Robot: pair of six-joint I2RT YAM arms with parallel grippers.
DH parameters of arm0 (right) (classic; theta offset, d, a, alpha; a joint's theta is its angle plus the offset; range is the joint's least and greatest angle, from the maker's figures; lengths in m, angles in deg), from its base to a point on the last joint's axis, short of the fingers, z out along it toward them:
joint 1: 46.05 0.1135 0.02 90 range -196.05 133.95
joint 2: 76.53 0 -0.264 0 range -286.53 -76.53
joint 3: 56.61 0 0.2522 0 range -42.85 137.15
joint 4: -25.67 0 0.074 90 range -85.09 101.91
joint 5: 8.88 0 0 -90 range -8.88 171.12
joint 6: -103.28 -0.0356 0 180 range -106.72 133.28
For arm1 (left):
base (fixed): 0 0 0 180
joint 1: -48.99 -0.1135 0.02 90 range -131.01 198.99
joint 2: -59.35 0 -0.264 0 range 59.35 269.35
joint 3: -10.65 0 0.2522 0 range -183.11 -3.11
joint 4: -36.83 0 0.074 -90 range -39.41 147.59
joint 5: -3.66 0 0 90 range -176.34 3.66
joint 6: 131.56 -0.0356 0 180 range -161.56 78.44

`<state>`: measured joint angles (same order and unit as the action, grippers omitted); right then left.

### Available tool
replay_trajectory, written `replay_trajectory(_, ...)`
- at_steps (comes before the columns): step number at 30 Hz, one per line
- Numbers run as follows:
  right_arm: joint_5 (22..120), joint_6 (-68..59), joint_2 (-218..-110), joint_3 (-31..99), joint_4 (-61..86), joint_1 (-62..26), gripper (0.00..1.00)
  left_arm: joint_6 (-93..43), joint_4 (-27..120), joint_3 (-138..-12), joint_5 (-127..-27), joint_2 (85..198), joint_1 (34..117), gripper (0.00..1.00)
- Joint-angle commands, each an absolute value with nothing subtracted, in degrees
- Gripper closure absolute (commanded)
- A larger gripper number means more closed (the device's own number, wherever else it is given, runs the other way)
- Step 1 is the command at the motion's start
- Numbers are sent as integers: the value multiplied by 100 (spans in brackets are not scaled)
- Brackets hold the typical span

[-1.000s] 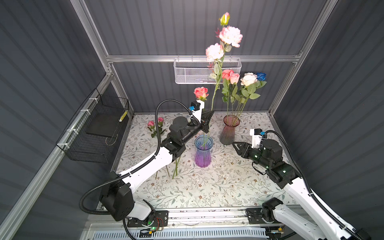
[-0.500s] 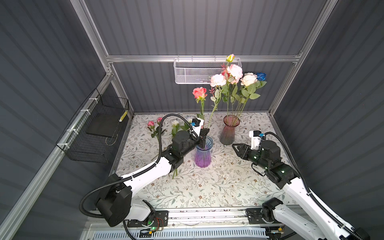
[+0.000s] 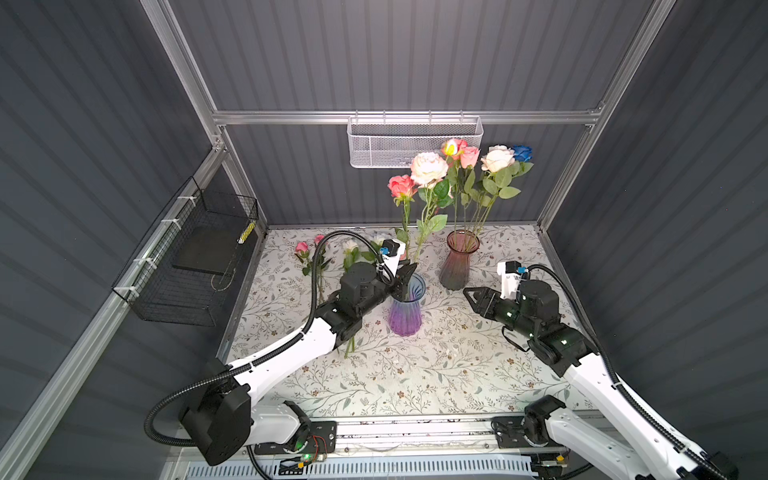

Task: Arrange the flowers into the vase
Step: 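Lower the spray rose into the blue-to-purple vase with the left gripper, then open the left gripper and withdraw it toward the lying bunch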

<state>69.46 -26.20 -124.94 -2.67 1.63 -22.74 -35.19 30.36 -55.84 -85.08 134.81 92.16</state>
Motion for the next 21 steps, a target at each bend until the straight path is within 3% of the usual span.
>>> replay_trajectory(1,6864,-2671,-12507,-233,256,-2251,52,-3580,3167,-5493,-8539,13358,9258,76)
replay_trajectory(14,6760,-2589,-12488,-194,220,-2242,52,-3532,3728,-5269,-9173,12510,9276,67)
replay_trajectory(21,6905,-2198,-12334,-54,-172,-2242,51,-2943,4353,-4780,-11790,11813,9188,42)
